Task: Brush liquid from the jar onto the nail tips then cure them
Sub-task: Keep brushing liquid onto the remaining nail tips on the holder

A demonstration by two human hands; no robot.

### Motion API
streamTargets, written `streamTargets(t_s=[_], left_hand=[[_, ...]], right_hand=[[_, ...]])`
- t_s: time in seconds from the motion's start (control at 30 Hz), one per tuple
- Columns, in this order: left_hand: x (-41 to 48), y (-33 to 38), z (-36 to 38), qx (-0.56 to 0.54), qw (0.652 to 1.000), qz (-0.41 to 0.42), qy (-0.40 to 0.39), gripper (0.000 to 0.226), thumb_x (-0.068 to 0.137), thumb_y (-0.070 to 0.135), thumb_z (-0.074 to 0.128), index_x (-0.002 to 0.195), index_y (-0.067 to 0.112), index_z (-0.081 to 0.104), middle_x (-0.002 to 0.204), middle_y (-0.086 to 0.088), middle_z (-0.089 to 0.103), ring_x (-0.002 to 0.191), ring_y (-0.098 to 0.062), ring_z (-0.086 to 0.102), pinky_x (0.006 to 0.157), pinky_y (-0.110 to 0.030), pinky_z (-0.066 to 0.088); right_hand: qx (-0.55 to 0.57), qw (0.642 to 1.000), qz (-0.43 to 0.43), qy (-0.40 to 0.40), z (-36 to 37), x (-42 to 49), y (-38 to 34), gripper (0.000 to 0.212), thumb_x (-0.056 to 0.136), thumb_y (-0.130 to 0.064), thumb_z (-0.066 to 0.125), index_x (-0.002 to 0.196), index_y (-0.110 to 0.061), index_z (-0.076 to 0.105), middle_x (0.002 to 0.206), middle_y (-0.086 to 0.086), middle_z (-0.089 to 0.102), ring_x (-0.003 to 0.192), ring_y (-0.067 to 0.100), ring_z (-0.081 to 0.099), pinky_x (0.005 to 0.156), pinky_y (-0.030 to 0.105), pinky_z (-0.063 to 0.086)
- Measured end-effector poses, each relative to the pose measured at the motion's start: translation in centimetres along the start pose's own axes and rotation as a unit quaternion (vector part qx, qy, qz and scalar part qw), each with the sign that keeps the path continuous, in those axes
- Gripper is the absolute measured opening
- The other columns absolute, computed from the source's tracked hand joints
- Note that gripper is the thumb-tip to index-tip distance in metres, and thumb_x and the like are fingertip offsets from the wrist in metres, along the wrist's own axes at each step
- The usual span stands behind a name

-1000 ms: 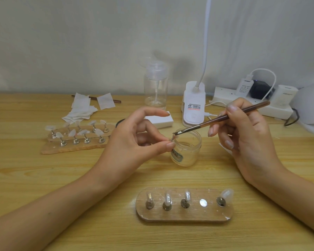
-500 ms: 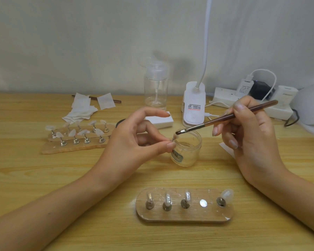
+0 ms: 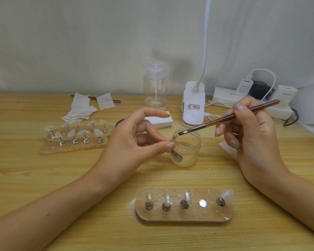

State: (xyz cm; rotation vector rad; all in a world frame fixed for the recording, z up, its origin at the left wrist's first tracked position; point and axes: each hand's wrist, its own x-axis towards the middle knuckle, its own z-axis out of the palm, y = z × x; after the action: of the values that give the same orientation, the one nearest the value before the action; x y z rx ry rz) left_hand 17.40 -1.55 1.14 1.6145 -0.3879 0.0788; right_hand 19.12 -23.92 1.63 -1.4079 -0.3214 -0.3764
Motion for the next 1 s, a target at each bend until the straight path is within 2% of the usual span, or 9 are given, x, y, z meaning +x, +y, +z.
streamTargets(t_s=[0.07,0.17,0.4,0.5,0.63,0.7,0.8,0.9,1.0], left_hand=[[0.00,0.02,0.00,0.002,1.000,0.000,-0.001,0.056,0.065,0.023,0.084,0.118,0.027,0.065,0.074,-0.001,0.069,0.082,-0.021,0.076,0.074,-0.022,0.057],[0.00,0.04,0.00,0.000,1.000,0.000,-0.001,0.057,0.064,0.026,0.083,0.118,0.027,0.065,0.073,0.000,0.069,0.083,-0.021,0.076,0.073,-0.022,0.057],[0.02,-0.09,-0.01,0.000,1.000,0.005,0.000,0.055,0.065,0.025,0.083,0.117,0.026,0.065,0.073,-0.001,0.069,0.082,-0.021,0.076,0.076,-0.023,0.058],[0.03,-0.14,-0.03,0.000,1.000,0.006,0.000,0.056,0.064,0.027,0.084,0.117,0.027,0.065,0.072,0.001,0.069,0.082,-0.020,0.076,0.078,-0.024,0.059],[0.05,-0.20,0.00,-0.003,1.000,0.007,0.002,0.058,0.061,0.032,0.084,0.115,0.028,0.065,0.072,0.002,0.069,0.080,-0.019,0.076,0.076,-0.023,0.058],[0.07,-0.23,0.02,-0.002,1.000,0.008,0.001,0.057,0.062,0.031,0.084,0.116,0.027,0.065,0.072,0.001,0.069,0.081,-0.021,0.076,0.079,-0.026,0.059],[0.06,-0.24,0.00,0.000,1.000,0.010,0.001,0.058,0.062,0.031,0.084,0.117,0.027,0.065,0.072,0.002,0.069,0.082,-0.022,0.076,0.081,-0.027,0.060],[0.04,-0.21,-0.02,0.010,1.000,0.013,-0.001,0.057,0.063,0.031,0.084,0.117,0.027,0.065,0.073,0.003,0.069,0.083,-0.021,0.076,0.081,-0.028,0.060],[0.07,-0.15,0.05,0.024,1.000,0.017,0.003,0.054,0.067,0.025,0.083,0.117,0.027,0.065,0.073,0.002,0.068,0.082,-0.019,0.075,0.084,-0.037,0.060]], right_hand=[[0.018,1.000,-0.012,-0.011,0.03,-0.07,-0.17,0.026,0.100,-0.022,0.043,0.076,-0.023,0.051,0.061,0.005,0.063,0.041,0.011,0.034,0.042,0.025,0.023],[0.007,0.999,-0.015,-0.037,0.19,-0.15,-0.21,0.021,0.099,-0.022,0.042,0.080,-0.015,0.047,0.061,0.005,0.064,0.042,0.011,0.035,0.041,0.026,0.023],[-0.001,1.000,0.010,0.002,-0.13,-0.10,-0.06,0.028,0.104,-0.015,0.040,0.077,-0.017,0.048,0.058,0.006,0.061,0.041,0.012,0.031,0.042,0.024,0.022],[0.015,0.999,-0.013,-0.025,0.04,-0.14,-0.14,0.024,0.101,-0.020,0.041,0.078,-0.018,0.048,0.062,0.005,0.064,0.042,0.012,0.034,0.041,0.020,0.027],[-0.015,1.000,0.004,-0.023,0.13,-0.11,-0.02,0.025,0.104,-0.017,0.041,0.080,-0.016,0.048,0.059,0.007,0.063,0.042,0.013,0.033,0.042,0.027,0.021],[-0.012,1.000,0.021,0.002,-0.03,-0.06,0.03,0.027,0.104,-0.015,0.040,0.078,-0.017,0.047,0.057,0.006,0.061,0.042,0.013,0.032,0.043,0.028,0.020],[0.022,1.000,0.012,-0.004,-0.03,-0.11,-0.09,0.025,0.103,-0.020,0.042,0.078,-0.018,0.047,0.059,0.004,0.063,0.043,0.013,0.038,0.041,0.019,0.028],[0.013,0.999,0.013,-0.032,0.14,-0.14,-0.10,0.022,0.098,-0.026,0.045,0.078,-0.019,0.049,0.061,0.005,0.065,0.043,0.014,0.043,0.042,0.026,0.025],[-0.009,0.999,0.033,-0.010,0.01,-0.02,0.01,0.028,0.104,-0.020,0.043,0.077,-0.019,0.050,0.058,0.006,0.062,0.043,0.014,0.038,0.042,0.025,0.025]])
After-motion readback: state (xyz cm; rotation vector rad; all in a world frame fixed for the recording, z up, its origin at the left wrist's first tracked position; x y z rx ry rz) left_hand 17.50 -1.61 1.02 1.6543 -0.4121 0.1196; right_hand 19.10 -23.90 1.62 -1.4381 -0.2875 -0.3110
